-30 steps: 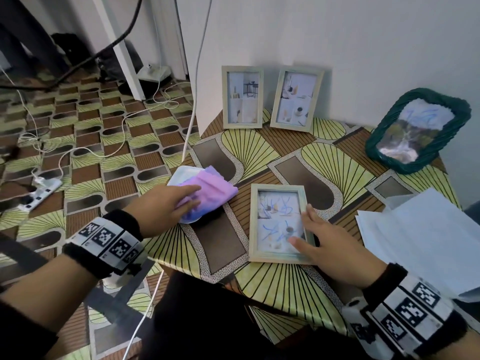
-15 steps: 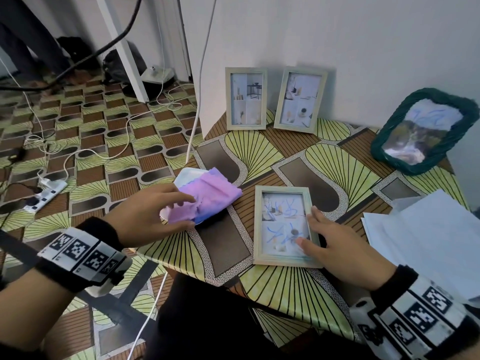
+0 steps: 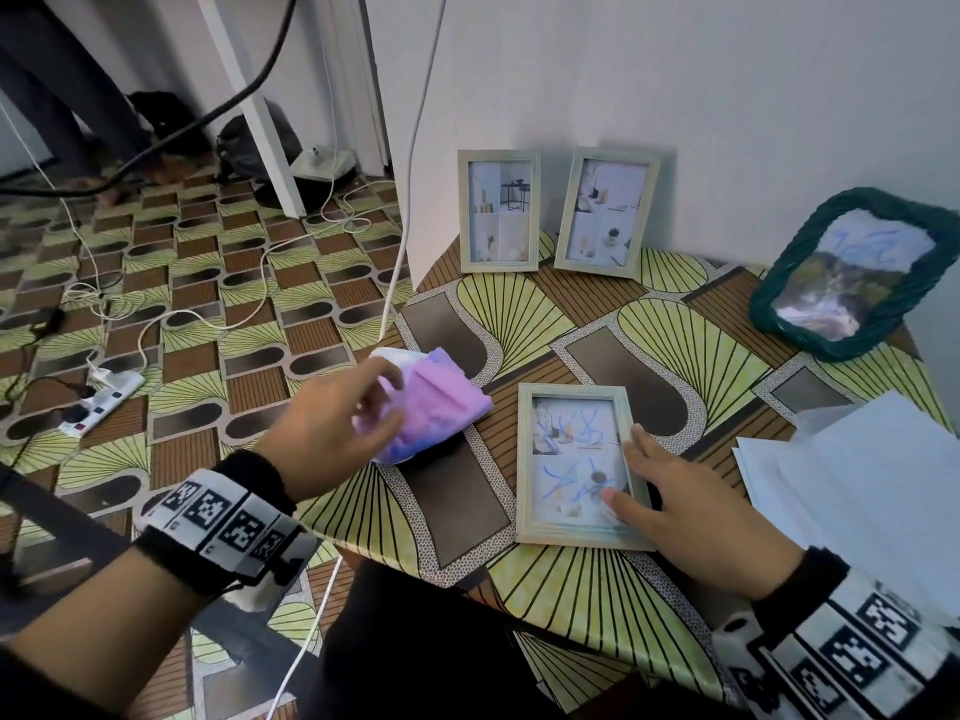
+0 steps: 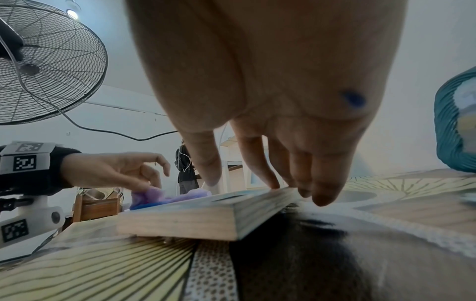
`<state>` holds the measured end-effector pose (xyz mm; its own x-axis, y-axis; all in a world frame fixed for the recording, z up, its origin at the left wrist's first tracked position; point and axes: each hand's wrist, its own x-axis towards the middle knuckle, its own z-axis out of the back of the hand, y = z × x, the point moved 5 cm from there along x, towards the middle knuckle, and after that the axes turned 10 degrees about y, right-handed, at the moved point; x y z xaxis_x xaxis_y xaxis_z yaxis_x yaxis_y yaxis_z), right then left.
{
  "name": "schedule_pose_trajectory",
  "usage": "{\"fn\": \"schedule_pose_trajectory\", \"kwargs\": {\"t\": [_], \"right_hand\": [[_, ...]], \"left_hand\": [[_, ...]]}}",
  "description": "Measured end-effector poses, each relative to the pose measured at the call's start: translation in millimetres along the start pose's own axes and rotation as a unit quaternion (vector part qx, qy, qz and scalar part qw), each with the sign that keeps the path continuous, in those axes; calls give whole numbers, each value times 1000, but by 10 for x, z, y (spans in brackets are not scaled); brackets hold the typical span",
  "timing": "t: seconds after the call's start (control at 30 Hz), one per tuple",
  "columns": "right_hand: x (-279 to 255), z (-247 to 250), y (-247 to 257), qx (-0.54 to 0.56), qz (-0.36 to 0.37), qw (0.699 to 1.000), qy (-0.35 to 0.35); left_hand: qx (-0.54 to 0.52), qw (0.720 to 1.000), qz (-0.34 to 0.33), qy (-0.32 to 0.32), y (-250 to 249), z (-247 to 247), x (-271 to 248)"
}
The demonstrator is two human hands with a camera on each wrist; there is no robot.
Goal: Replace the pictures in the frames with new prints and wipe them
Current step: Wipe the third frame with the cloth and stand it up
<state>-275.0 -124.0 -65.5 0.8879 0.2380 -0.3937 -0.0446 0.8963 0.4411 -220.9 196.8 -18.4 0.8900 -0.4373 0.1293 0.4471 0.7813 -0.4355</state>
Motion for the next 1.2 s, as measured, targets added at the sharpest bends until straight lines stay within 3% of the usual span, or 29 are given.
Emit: {"fn": "schedule_pose_trajectory", "kwargs": {"t": [0.1,0.27,0.43,0.83,0.9,1.0,1.07,1.13,1.2], "right_hand": [[-4,6,-2,2,1,1000,-2],[-27,22,-3,20,30,999,-19],[5,-11,28,9,47,999,-6],[3,-29,61,-18,52,998,11],[7,-24,48,-23,52,998,12],[18,-10,38,-23,52,998,14],[26,7,33,-22,55,998,11],[30,32,30,-19,57,998,5],[36,48,27,-19,56,998,1]], "left_hand": [[-3,993,-9,116,-29,-233,-7],[18,991,-52,118,112,-87,-64],[156,951,-43,264,375,-75,-88],[218,953,-149,149,88,-2,102],[185,955,-139,184,67,-15,103],[98,940,-74,320,125,-33,142],[38,930,-42,364,173,28,263],[15,938,-40,343,174,114,474],[68,955,-48,284,158,172,709]]}}
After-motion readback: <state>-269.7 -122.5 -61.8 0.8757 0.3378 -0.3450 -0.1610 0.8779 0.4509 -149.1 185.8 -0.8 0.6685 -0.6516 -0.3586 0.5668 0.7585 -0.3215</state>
